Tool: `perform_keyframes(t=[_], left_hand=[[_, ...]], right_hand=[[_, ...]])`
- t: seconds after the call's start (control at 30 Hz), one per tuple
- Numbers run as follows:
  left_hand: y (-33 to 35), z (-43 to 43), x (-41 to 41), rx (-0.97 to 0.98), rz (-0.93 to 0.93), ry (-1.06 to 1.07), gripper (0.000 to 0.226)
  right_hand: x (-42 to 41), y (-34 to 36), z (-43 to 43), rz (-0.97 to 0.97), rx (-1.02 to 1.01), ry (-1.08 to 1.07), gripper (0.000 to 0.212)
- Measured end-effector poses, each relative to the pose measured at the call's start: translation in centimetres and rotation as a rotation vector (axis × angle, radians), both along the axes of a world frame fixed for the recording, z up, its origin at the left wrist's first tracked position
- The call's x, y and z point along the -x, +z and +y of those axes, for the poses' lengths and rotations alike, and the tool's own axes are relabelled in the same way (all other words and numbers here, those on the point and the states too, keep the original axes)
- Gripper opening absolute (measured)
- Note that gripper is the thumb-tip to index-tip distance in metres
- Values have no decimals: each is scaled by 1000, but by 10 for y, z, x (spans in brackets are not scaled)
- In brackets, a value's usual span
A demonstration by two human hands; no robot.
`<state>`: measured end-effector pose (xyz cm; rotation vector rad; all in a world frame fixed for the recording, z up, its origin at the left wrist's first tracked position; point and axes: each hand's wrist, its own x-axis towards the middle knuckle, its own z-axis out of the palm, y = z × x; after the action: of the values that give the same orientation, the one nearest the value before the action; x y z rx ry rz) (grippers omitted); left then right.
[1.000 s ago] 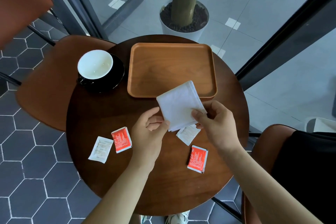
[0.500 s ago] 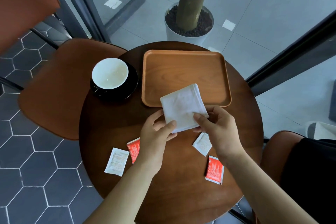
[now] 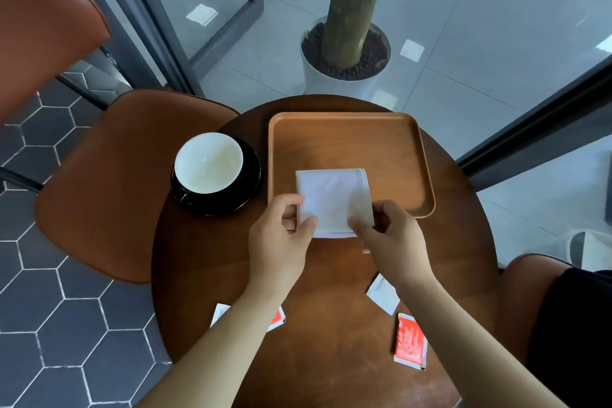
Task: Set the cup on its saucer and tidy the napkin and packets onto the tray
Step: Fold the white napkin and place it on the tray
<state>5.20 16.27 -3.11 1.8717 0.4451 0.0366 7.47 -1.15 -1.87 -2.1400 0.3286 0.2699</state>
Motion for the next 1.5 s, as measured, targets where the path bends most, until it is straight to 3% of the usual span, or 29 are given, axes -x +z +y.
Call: perform_keyframes(t=[0.33, 0.6, 0.7, 0.83, 1.0, 1.5], left_hand=[[-16, -14, -58, -399, 43, 30, 26], [-21, -19, -68, -595, 90, -25, 34], [-21, -16, -62, -709, 4, -100, 41], [-24, -3, -59, -947, -86, -385, 35], [-28, 7, -64, -1011, -100, -506, 21], [-18, 12, -99, -1106, 48, -526, 22]], right_hand=[[-77, -33, 2, -50, 178, 238, 21], [-88, -42, 1, -149, 259, 397, 48], [-85, -39, -6, -233, 349, 446, 63], [-82, -36, -12, -411, 471, 565, 39], [-82, -42, -7, -509, 483, 669, 14], [-113, -45, 17, -486, 451, 627, 13]])
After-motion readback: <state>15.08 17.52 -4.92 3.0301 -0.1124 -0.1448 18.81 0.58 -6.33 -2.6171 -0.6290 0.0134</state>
